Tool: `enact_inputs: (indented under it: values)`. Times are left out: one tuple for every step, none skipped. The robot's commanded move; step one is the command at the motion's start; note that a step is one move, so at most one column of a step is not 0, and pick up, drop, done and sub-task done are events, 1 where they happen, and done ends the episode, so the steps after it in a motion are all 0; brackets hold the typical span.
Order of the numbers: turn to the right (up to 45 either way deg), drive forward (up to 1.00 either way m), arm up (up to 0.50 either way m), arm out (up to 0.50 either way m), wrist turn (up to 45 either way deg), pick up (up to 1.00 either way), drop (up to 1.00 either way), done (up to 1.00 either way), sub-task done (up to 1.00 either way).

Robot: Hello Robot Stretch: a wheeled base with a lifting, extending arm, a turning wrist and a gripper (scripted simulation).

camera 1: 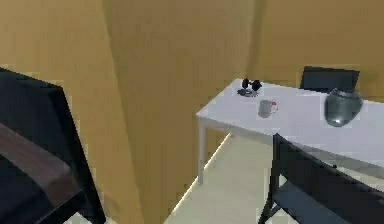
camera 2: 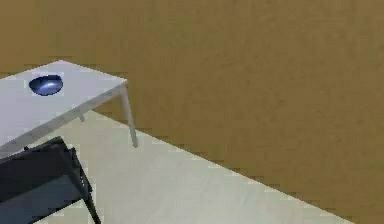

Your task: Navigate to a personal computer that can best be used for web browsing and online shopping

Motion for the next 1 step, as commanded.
enact_inputs:
  values:
    - [-45.0, 0.00, 0.00, 0.00, 0.0, 0.00, 0.00, 0.00, 0.00]
